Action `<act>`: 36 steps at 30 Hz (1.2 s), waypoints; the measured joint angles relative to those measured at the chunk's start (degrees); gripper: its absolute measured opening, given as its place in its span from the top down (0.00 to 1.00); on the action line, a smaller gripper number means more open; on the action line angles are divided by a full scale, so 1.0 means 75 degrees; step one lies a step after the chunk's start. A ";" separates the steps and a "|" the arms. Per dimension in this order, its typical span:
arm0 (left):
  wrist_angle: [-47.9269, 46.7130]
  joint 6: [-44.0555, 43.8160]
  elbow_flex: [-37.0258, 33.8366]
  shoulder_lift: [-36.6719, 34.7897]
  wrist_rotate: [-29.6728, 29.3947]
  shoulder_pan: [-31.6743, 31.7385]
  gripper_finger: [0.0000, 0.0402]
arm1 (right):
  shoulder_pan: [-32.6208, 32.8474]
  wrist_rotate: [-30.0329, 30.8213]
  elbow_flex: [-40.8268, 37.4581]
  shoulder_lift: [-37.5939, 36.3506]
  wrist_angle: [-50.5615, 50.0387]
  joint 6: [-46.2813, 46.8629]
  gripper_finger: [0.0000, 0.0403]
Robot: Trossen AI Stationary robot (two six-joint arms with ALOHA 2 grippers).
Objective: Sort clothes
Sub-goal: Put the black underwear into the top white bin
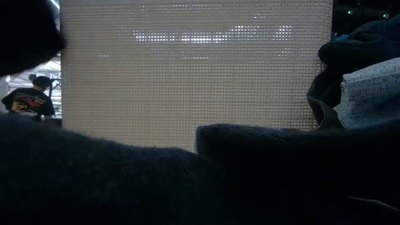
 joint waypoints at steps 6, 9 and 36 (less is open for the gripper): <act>-0.0088 0.0951 0.1319 0.0000 -0.0959 0.0363 0.96 | 0.0002 0.0002 0.0000 0.0001 0.0000 0.0000 0.96; -0.0103 0.1778 0.1851 0.0000 -0.1439 0.0607 0.95 | 0.0003 0.0002 0.0000 0.0003 0.0000 0.0000 0.96; 0.4586 1.0270 0.2790 0.0172 -0.3665 0.6759 0.92 | 0.0000 0.0005 0.0000 0.0003 0.0003 0.0000 0.96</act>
